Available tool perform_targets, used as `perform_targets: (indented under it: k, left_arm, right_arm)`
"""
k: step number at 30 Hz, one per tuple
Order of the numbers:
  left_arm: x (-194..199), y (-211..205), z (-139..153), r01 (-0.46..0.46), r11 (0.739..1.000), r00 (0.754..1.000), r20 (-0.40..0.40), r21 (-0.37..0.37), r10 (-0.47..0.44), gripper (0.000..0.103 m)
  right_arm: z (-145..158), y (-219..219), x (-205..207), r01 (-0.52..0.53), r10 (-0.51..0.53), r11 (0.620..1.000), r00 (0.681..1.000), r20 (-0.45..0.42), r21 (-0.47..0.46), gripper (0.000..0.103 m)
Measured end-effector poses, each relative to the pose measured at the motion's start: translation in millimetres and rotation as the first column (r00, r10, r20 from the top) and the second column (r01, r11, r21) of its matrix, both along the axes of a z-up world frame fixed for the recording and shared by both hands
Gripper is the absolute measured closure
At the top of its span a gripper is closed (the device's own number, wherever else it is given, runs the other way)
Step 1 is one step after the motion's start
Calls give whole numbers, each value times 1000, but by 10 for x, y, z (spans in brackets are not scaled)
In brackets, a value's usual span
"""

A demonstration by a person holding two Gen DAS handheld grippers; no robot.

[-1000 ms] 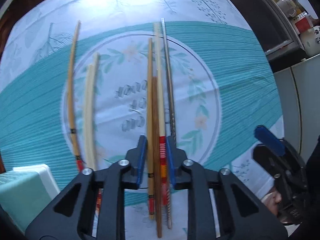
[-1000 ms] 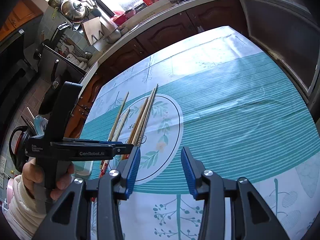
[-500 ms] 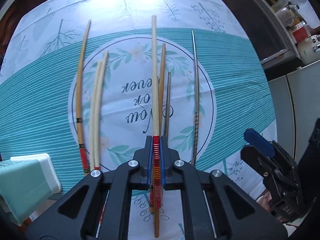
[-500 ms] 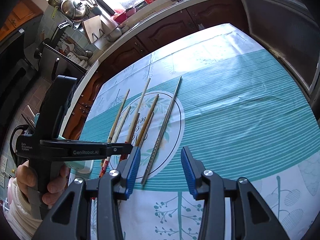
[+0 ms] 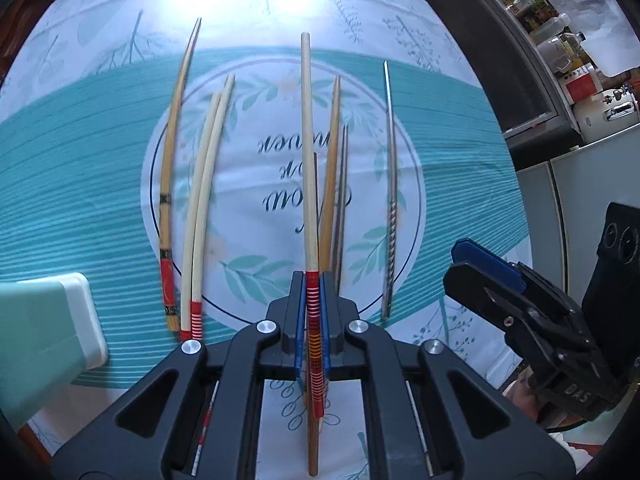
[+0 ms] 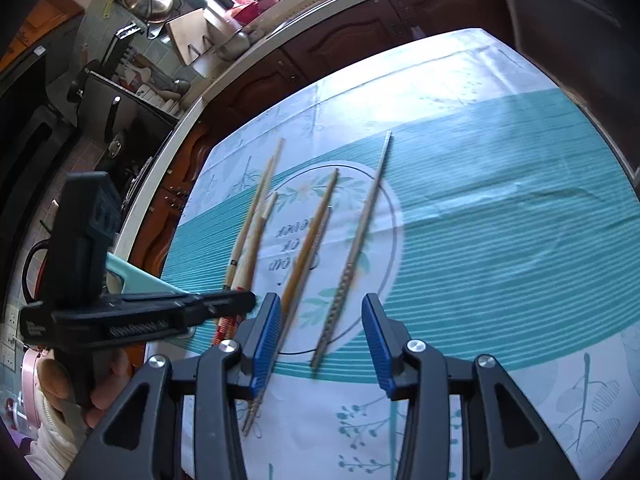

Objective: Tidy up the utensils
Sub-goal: 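Lift the red-banded chopstick and lower it into the green holder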

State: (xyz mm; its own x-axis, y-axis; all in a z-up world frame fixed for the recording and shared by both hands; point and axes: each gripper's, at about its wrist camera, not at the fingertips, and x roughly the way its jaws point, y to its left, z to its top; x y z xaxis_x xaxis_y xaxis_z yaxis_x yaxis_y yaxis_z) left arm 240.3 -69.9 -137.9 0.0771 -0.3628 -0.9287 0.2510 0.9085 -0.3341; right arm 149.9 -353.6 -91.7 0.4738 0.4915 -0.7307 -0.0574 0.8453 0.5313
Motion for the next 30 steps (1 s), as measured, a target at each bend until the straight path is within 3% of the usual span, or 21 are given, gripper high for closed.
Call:
perform_targets:
  k: [4, 10, 12, 15, 17, 19, 21, 22, 30]
  left_arm:
    - [-39, 71, -55, -12, 1000, 1000, -15, -16, 11, 99]
    - [-133, 188, -7, -10, 1000, 1000, 25, -23, 11, 99]
    - [-213, 219, 107, 1, 999, 998, 70, -46, 3, 99]
    - [-421, 259, 395, 15, 998, 975, 223, -60, -1, 99]
    - [-595, 374, 614, 21, 998, 940, 341, -61, 1, 99]
    - [-810, 466, 828, 22, 998, 877, 481, -66, 13, 99]
    - [-994, 545, 981, 16, 998, 820, 572, -62, 23, 99]
    - [-1131, 602, 1063, 5, 998, 779, 626, -58, 33, 99]
    - [-1859, 1175, 1686, -140, 988, 530, 837, -72, 136, 99]
  right_arm:
    - [-24, 112, 30, -20, 20, 1000, 1000, -22, 1, 61]
    - [-87, 277, 39, -47, 47, 999, 997, -53, -4, 61]
    - [-100, 311, 53, -56, 56, 998, 996, -66, 6, 61]
    - [-103, 365, 56, -67, 68, 998, 995, -73, 15, 61]
    - [-87, 395, 48, -69, 70, 998, 995, -68, 9, 61]
    - [-58, 428, 43, -73, 74, 997, 995, -60, 12, 61]
    - [-35, 439, 23, -75, 76, 997, 996, -49, 13, 61]
    - [-15, 448, 6, -75, 76, 997, 996, -41, 12, 61]
    - [179, 631, -103, -118, 118, 993, 993, 15, 0, 61]
